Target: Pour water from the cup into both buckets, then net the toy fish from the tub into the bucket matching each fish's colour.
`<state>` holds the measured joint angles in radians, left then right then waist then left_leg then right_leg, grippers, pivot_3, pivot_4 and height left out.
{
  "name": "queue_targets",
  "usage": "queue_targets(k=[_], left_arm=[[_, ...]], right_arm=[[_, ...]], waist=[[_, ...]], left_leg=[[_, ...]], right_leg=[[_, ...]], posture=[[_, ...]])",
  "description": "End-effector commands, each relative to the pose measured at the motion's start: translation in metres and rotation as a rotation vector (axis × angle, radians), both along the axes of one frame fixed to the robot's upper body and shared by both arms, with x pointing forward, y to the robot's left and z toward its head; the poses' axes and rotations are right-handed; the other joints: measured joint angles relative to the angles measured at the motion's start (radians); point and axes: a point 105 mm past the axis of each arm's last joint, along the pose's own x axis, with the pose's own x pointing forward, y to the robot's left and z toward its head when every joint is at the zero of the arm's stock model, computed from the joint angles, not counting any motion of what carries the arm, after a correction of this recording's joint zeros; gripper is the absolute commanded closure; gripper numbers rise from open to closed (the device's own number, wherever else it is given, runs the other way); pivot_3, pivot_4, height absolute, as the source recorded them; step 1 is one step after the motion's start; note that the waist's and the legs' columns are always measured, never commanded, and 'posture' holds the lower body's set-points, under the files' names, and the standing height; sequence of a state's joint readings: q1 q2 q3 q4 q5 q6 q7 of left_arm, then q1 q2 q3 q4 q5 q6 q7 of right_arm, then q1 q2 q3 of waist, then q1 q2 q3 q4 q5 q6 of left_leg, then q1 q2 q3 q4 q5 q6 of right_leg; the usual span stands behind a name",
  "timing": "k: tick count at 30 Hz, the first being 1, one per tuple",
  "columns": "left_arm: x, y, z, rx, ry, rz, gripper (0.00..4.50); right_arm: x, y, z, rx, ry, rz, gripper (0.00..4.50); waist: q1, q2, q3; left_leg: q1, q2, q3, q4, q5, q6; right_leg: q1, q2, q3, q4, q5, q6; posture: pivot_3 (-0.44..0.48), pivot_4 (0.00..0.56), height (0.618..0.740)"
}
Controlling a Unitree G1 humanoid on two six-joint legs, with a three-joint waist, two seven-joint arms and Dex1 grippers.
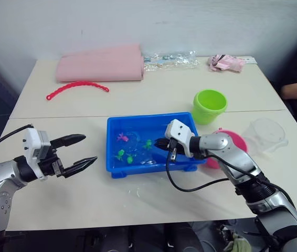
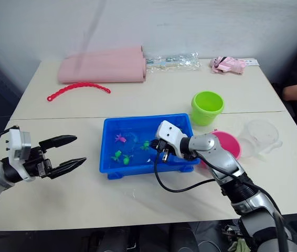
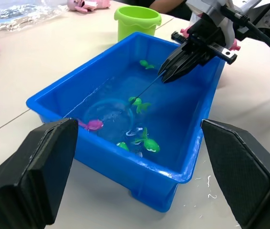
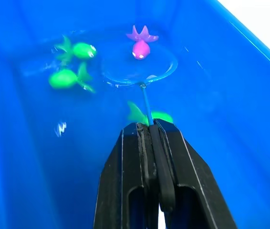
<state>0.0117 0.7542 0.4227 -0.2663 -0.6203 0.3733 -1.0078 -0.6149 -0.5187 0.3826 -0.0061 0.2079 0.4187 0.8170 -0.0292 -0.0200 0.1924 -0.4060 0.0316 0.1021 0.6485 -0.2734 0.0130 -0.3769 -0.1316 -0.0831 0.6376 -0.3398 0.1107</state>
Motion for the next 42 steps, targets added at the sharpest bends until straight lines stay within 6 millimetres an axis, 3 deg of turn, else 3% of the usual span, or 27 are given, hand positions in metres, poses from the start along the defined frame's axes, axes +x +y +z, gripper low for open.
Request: queue_targets(k=[1, 16, 18, 23, 36, 42], left_arm=[[0.0, -0.005, 0.008, 0.011, -0.023, -0.017, 0.05], [0.009, -0.026, 0.02, -0.044, -0.044, -0.108, 0.05], [0.012, -0.03, 0.026, -0.066, -0.079, -0.118, 0.05], [0.013, -0.045, 0.028, -0.07, -0.056, -0.212, 0.05], [0.026, -0.086, 0.018, -0.11, -0.019, -0.429, 0.05], [0.032, -0.093, 0.016, -0.119, -0.009, -0.498, 0.05]], right_arm=[[-0.004, -0.003, 0.02, 0.145, -0.058, 0.008, 4.5], [-0.045, -0.062, 0.028, 0.191, -0.134, 0.003, 4.5], [-0.055, -0.069, 0.021, 0.149, -0.157, 0.034, 4.5], [-0.066, -0.093, 0.024, 0.228, -0.14, -0.062, 4.5], [-0.12, -0.152, 0.067, 0.253, -0.237, -0.264, 4.5], [-0.143, -0.19, 0.073, 0.171, -0.258, -0.426, 4.5]], waist=[[0.001, 0.0, 0.0], [0.004, 0.0, 0.0], [0.003, 0.0, 0.0], [0.004, -0.001, 0.0], [0.031, -0.001, 0.0], [0.044, -0.001, 0.0]], left_leg=[[0.0, 0.0, 0.0, 0.0, 0.0, 0.0], [0.0, -0.001, 0.0, 0.0, 0.0, 0.0], [0.001, -0.001, 0.0, 0.0, 0.0, 0.0], [0.001, -0.001, 0.0, 0.0, 0.0, 0.0], [0.002, -0.001, 0.001, 0.0, 0.0, 0.001], [0.002, -0.002, 0.001, 0.001, 0.0, 0.001]], right_leg=[[0.0, 0.0, 0.0, 0.0, 0.0, 0.0], [0.001, 0.001, 0.0, 0.0, 0.0, 0.0], [0.001, 0.001, 0.0, -0.001, 0.0, 0.0], [0.001, 0.002, 0.0, 0.0, 0.0, 0.0], [0.002, 0.004, 0.001, -0.002, 0.0, 0.0], [0.002, 0.004, 0.001, -0.002, 0.0, 0.001]], posture=[[0.0, 0.15, 0.74], [0.0, 0.15, 0.74], [0.0, 0.15, 0.74], [0.0, 0.15, 0.74], [0.0, 0.15, 0.74], [0.0, 0.15, 0.74]])
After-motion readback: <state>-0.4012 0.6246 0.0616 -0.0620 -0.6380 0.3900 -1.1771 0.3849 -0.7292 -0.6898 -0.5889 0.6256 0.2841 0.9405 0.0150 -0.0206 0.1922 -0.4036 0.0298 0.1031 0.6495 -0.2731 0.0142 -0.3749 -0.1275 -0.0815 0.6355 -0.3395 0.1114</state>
